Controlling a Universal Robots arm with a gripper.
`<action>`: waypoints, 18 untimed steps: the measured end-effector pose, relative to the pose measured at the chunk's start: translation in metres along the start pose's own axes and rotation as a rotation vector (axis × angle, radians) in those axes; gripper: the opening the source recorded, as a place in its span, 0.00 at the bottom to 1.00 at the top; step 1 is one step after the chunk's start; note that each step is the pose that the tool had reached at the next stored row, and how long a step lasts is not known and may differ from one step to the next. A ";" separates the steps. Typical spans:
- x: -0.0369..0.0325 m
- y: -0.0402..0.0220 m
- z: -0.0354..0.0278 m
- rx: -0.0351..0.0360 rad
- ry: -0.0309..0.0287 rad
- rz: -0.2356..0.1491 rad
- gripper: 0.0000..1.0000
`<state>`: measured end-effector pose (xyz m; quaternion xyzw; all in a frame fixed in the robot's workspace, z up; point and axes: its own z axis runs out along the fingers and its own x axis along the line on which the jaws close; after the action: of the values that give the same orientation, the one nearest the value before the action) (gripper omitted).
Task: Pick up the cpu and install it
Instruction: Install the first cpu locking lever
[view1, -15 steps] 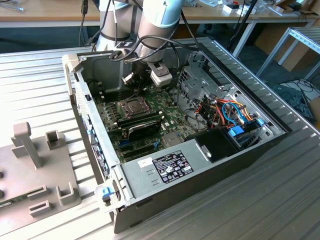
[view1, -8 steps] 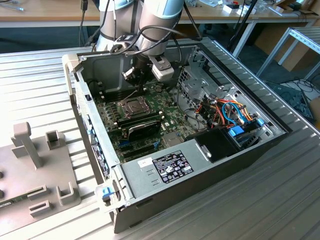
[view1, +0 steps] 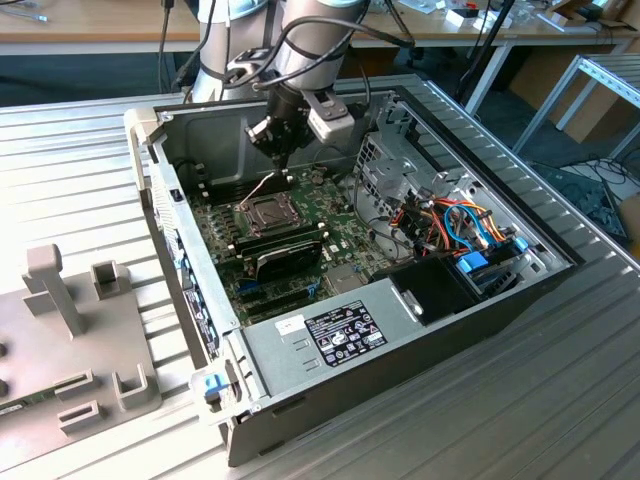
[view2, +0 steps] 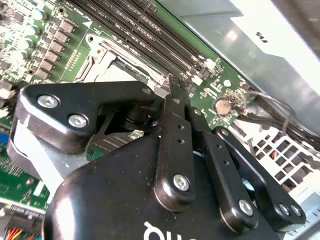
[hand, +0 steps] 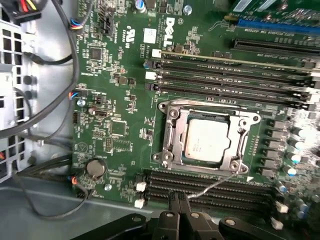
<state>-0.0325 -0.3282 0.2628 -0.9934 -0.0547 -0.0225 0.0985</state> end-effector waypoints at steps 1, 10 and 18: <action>0.0002 -0.0008 -0.0040 -0.0001 0.0004 0.000 0.11; -0.0002 -0.0013 -0.0065 -0.0005 0.0031 -0.001 0.11; -0.0002 -0.0017 -0.0083 -0.0005 0.0047 -0.001 0.11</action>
<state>-0.0332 -0.3282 0.2713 -0.9933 -0.0549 -0.0249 0.0983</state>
